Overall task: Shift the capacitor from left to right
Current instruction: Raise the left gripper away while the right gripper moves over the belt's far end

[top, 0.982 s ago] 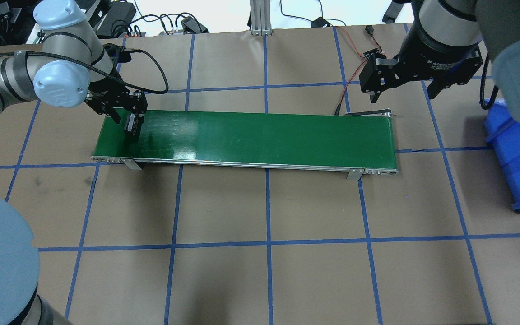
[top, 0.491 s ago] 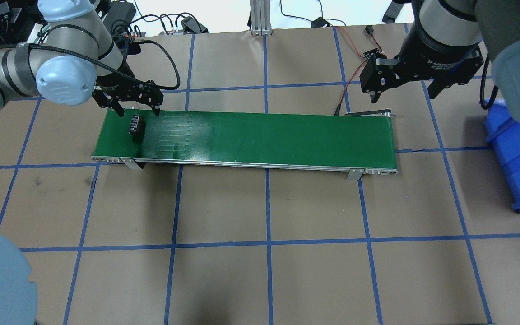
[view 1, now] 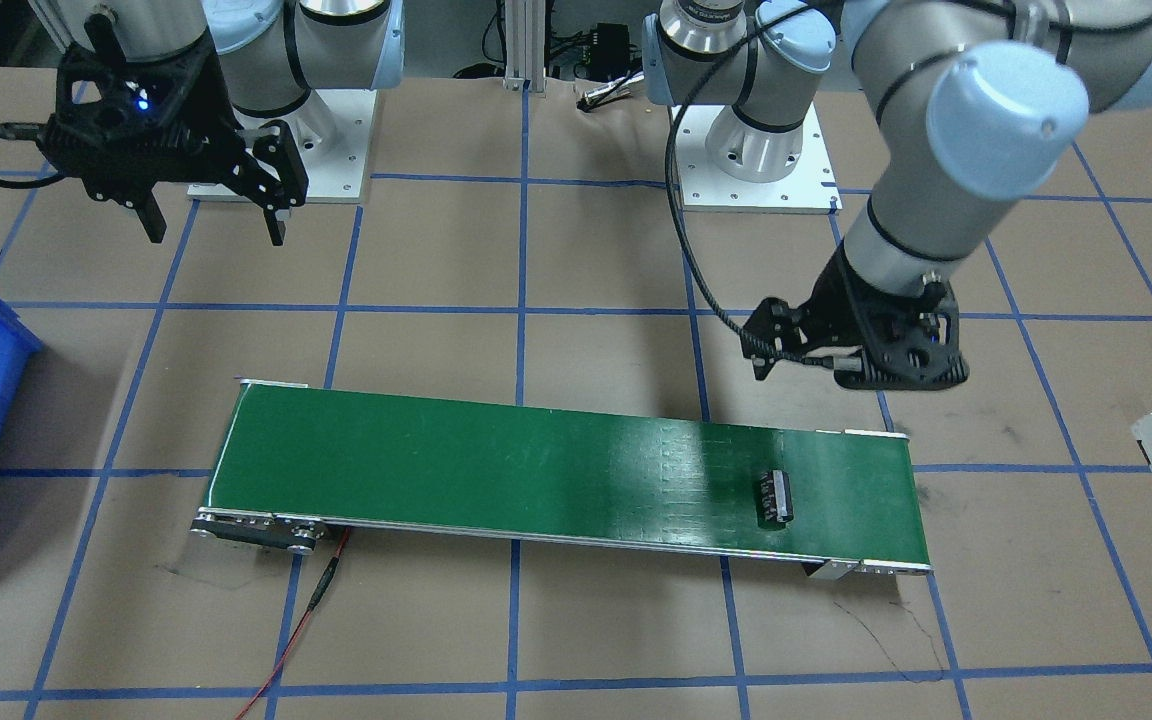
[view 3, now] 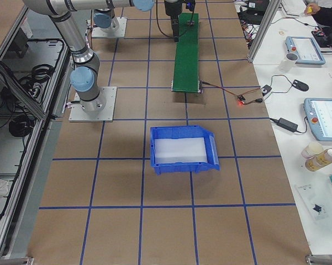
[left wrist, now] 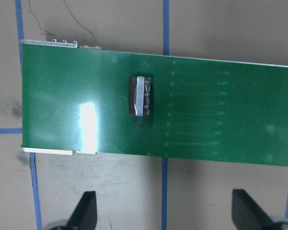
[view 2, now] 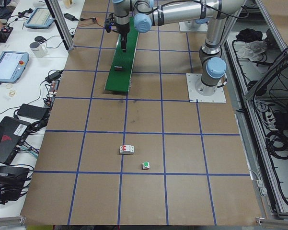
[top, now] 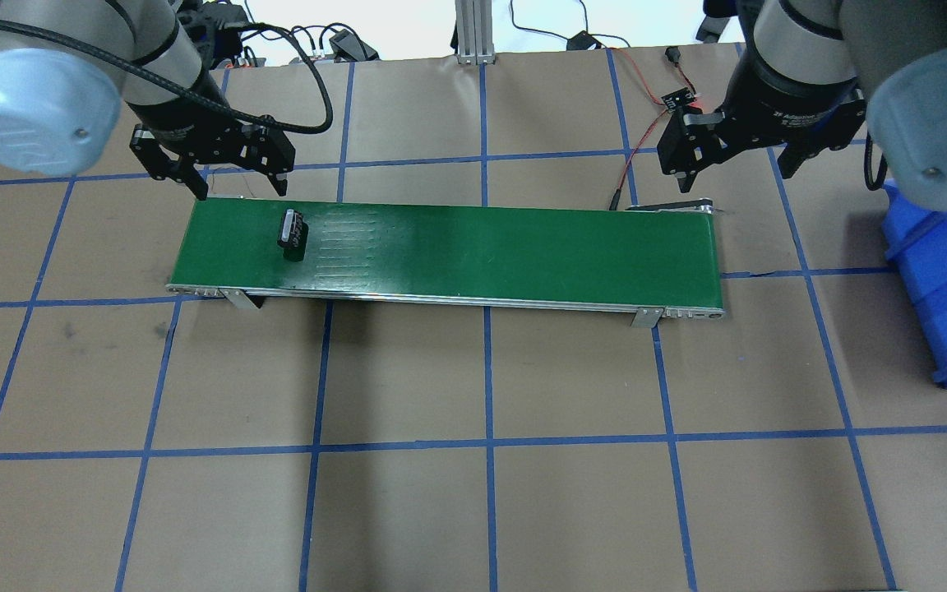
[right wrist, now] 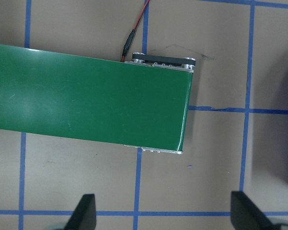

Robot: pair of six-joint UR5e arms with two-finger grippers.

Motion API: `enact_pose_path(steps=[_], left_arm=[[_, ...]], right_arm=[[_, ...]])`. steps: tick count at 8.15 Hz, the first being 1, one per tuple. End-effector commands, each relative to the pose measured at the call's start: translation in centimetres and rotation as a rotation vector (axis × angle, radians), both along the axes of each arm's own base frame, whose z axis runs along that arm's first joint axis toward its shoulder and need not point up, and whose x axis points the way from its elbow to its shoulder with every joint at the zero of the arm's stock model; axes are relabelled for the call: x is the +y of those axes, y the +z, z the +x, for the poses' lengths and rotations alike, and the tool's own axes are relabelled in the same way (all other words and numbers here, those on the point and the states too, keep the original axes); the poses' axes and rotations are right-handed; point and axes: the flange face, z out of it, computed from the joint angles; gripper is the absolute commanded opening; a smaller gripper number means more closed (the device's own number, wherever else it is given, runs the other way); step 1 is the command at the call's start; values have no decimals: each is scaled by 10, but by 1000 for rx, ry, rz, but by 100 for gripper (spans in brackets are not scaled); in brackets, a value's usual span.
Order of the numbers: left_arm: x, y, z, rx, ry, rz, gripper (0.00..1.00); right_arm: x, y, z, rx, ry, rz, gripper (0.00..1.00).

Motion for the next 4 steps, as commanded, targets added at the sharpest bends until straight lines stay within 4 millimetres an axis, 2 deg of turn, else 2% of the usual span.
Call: enact_pose_path(steps=[1,2,3,4], left_arm=[[62,87,-12,-8,14,-37,100],[67,94,-13,-1,12,-50,100],[65,97,-14,2,12,-77,100],[63,105,-13,-5,3,-125,100]], right_arm=[[-26,-31,-2,25,31,63,100],[-41,-58,-1,27,33,115,100],[-53,-88,-1,27,35,178,100],[-62,-109,-1,30,33,212,100]])
